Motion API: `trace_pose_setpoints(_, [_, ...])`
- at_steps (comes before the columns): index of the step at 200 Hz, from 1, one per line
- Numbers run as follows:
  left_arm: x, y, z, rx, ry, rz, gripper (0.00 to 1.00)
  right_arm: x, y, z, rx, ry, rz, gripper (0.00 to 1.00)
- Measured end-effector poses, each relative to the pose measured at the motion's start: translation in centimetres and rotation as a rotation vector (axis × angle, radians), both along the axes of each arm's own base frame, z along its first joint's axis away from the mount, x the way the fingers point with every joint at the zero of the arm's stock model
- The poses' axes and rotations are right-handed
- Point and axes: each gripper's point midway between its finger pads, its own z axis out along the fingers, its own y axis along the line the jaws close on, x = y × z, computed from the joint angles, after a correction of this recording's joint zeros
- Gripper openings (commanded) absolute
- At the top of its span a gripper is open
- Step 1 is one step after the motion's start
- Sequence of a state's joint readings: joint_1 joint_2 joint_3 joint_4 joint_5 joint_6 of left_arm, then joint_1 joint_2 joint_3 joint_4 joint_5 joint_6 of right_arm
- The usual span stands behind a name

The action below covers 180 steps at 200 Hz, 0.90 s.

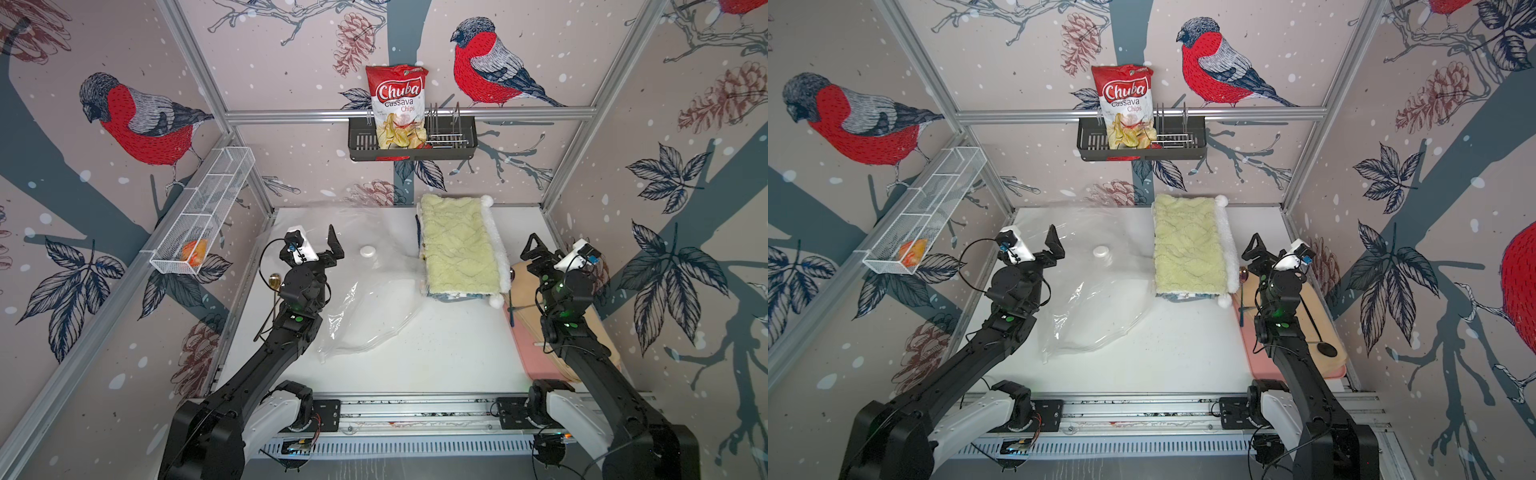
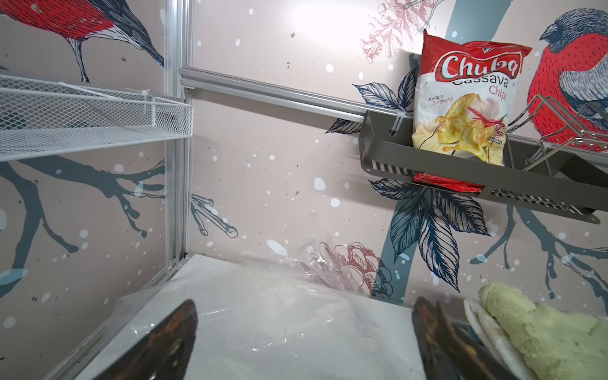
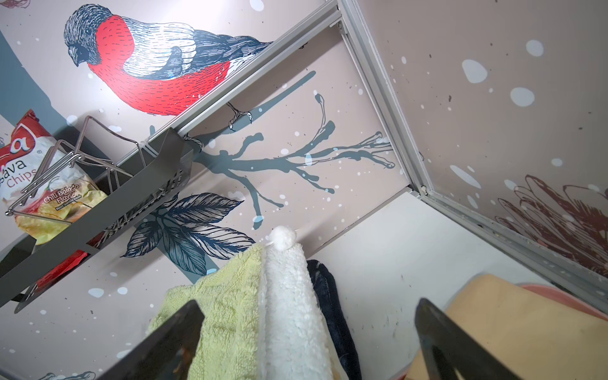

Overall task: Take the blanket out of the vacuum bag
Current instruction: Reset both arms

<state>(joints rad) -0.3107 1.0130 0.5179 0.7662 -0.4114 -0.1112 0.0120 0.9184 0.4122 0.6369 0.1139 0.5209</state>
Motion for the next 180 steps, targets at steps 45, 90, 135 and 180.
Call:
trace_pose_setpoints(45, [-1.0, 1.4, -3.3, 0.066, -0.016, 0.082, 1.00, 0.2, 0.3, -0.1, -0.008, -0.025, 0.027, 1.00])
trace_pose_setpoints(90, [-2.0, 3.5, -7.4, 0.100, 0.002, 0.193, 1.00, 0.5, 0.8, -0.3, -0.011, -0.024, 0.059, 1.00])
trace_pose_setpoints(135, [-3.2, 4.5, -11.6, 0.186, 0.070, 0.241, 1.00, 0.5, 1.1, -0.2, -0.029, -0.034, 0.075, 1.00])
trace_pose_setpoints(180, [-3.2, 5.4, -13.7, 0.261, 0.140, 0.293, 0.99, 0.5, 1.3, -0.8, -0.047, -0.032, 0.084, 1.00])
